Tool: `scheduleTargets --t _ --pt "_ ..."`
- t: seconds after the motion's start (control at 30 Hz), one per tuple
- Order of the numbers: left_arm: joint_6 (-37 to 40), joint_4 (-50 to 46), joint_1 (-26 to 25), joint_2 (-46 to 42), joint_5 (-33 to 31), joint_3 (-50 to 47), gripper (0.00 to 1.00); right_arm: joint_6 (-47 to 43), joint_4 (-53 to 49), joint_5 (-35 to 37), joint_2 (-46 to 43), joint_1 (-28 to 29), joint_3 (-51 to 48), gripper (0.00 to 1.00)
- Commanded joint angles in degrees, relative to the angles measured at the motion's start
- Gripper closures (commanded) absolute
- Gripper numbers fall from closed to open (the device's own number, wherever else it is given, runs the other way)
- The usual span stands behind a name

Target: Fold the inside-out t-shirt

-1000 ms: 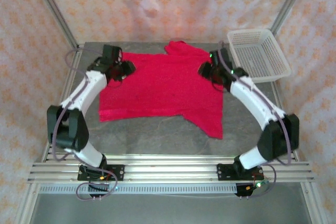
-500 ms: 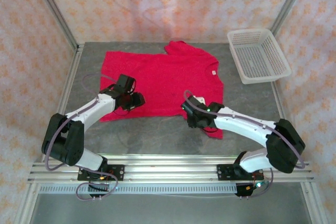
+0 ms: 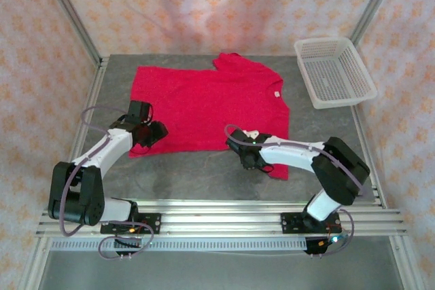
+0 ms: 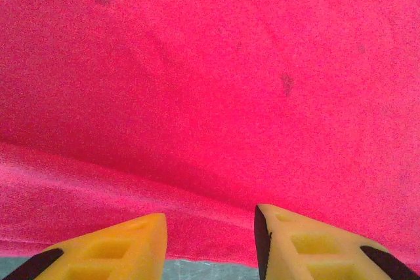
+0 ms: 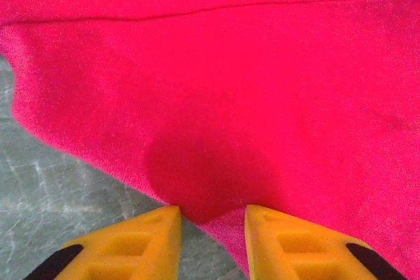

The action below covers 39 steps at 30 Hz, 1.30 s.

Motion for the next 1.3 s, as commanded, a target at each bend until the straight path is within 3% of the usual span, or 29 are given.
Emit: scheduleTargets --t 0.0,0.17,0.47,0.67,0.83,1.07,1.27 --pt "1.2 -0.4 0.3 -0.9 1.1 -0.5 0.60 -0.3 0.8 2.6 1.5 0.2 0.5 0.76" --pt "1.3 -0.3 0.4 -0.4 1.3 -0.5 0.60 -0.3 -0.4 3.1 0.9 0.2 0.8 1.00" --pt "1.2 -0.3 0.4 0.4 1.4 0.3 0.61 -3.1 -8.1 6.1 -8.9 -0.2 4.6 1.00" --pt "0.6 0.5 0.4 1.5 2.7 1.2 0.62 -7.3 -5.3 5.0 -10.6 -6.6 6.5 1.00" --pt "1.0 0.7 0.4 2.7 2.7 1.4 0.63 -11.0 -0.9 1.2 -7.2 -13.0 9.5 1.00" --pt "0.7 2.6 0.5 6.4 3.9 2.1 0.63 -15.9 -0.8 -1.0 5.1 -19.9 19.0 1.00" --pt "1.0 3.0 0.5 8.1 4.8 2.9 0.64 -13.9 -11.4 5.1 11.3 -20.9 30.5 0.68"
